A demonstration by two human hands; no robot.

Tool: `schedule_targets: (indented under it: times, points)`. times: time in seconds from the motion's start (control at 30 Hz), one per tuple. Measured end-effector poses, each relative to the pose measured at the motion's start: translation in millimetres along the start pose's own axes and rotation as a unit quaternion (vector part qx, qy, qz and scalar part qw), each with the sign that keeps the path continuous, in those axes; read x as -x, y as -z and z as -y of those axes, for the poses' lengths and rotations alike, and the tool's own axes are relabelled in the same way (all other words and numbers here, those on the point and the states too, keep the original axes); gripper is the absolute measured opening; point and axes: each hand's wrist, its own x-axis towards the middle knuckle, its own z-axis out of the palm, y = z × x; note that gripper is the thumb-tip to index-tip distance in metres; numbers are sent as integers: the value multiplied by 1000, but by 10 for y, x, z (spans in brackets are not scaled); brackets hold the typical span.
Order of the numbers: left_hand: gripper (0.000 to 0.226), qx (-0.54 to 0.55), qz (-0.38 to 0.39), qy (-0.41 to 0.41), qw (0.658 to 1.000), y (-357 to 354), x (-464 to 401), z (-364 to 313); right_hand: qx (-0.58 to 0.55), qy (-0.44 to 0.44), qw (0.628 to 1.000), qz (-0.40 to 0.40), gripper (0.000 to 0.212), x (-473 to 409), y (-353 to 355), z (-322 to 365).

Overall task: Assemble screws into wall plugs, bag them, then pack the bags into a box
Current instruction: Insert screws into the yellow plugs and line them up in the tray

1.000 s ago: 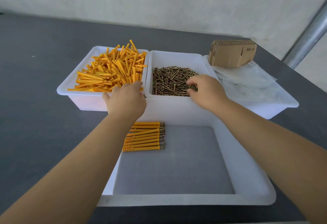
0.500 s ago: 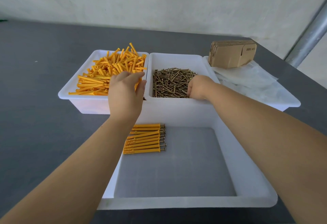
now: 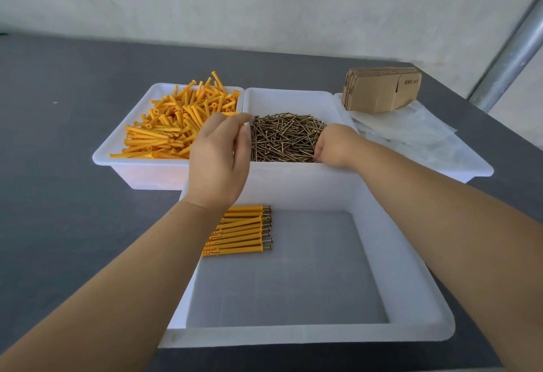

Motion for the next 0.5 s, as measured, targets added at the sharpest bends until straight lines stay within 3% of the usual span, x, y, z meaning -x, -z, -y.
schedule_targets:
  times: [0.1,0.2,0.23,0.3,0.37,0.5]
  points:
    - [24,-1,26,-3,1000,-11,18,-22,129,2,991,-23,21,31,92,19]
    - [23,-1,45,-6,999,-20,23,-28,136,-51,979,-146,16,109,254,-71]
    - [24,-3,51,-5,999,-26,26,-29,88,-55,981,-166,18,125,288,-103]
    - [25,-3,60,-3,998,-42,30,-29,-164,-14,974,-154,8,245,298,-95]
    - [24,1,71,-7,997,-61,39,-34,-441,15,895,-62,13,465,242,26]
    - [18,22,123,-10,992,-87,89,-62,-627,65,776,10,19,719,13,202]
